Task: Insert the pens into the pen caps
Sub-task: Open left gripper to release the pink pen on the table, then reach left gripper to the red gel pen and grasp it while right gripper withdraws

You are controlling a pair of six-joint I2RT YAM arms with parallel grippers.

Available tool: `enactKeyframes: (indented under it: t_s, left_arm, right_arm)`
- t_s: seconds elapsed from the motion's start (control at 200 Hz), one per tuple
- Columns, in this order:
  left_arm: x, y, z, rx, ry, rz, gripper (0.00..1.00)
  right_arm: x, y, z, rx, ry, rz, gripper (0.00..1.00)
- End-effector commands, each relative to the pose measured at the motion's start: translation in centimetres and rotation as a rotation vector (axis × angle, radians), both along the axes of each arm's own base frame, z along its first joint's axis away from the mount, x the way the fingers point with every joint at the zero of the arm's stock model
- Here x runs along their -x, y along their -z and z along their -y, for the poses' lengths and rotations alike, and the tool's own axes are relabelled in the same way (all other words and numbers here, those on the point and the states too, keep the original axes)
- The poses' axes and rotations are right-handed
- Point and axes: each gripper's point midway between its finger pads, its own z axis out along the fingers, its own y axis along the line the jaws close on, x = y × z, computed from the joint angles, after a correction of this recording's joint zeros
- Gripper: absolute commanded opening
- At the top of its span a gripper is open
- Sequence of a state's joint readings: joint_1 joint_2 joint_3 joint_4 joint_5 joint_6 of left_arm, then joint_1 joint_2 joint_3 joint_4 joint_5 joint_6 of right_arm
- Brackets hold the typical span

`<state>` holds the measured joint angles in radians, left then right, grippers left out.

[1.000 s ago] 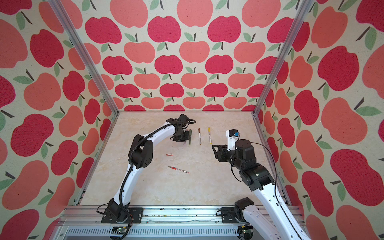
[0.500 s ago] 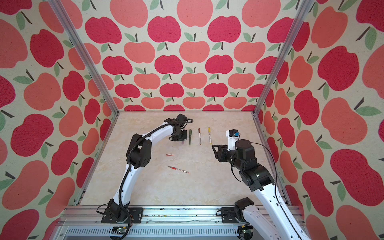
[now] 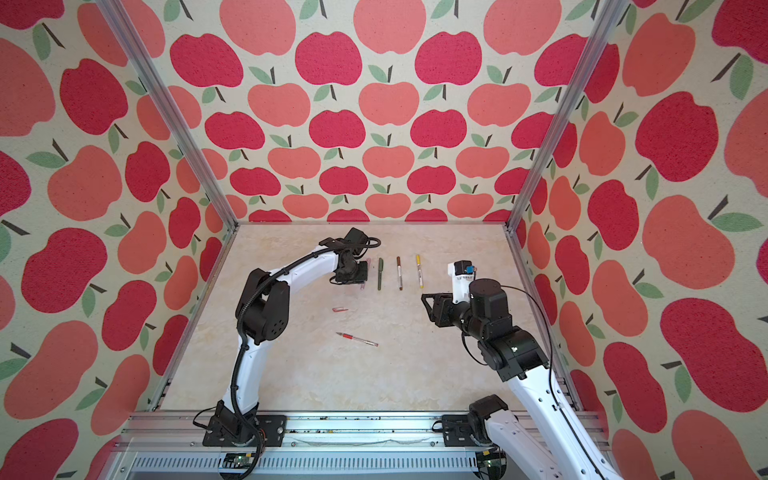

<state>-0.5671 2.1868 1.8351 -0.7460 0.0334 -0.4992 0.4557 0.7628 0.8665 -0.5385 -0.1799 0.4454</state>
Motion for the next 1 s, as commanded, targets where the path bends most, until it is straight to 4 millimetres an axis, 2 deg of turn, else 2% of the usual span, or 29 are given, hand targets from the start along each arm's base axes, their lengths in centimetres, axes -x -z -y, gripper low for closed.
enactKeyframes:
  t_s: [0.0, 0.095, 0.22, 0.36, 0.52, 0.605, 0.73, 0.991]
  left_arm:
    - [-0.2, -8.0, -0.7, 0.070, 0.010, 0.193, 0.37]
    - [1.3, -11.7, -1.7, 0.116, 0.021, 0.273, 0.40]
    - [3.9, -15.8, -4.3, 0.161, 0.016, 0.380, 0.46]
    - [7.6, -19.7, -8.1, 0.234, -0.007, 0.509, 0.61]
    - [11.7, -22.2, -12.9, 0.361, -0.045, 0.605, 0.83]
    - [13.0, -22.3, -15.2, 0.402, -0.070, 0.620, 0.91]
    - [14.5, -21.9, -16.9, 0.474, -0.087, 0.603, 0.96]
    - [16.5, -19.2, -17.8, 0.558, -0.137, 0.583, 0.99]
  right_arm:
    - [1.0, -0.4, -0.8, 0.001, -0.074, -0.022, 0.53]
    - [1.3, -0.1, -1.3, 0.006, -0.098, -0.043, 0.53]
    - [1.9, 0.6, -3.0, 0.037, -0.162, -0.067, 0.53]
    - [2.6, 2.7, -6.5, 0.157, -0.305, -0.119, 0.53]
    - [3.3, 5.3, -11.5, 0.365, -0.511, -0.159, 0.53]
    - [3.1, 7.3, -13.8, 0.466, -0.582, -0.170, 0.54]
    - [2.1, 10.7, -16.8, 0.567, -0.652, -0.205, 0.55]
    - [0.4, 16.5, -20.8, 0.746, -0.755, -0.257, 0.55]
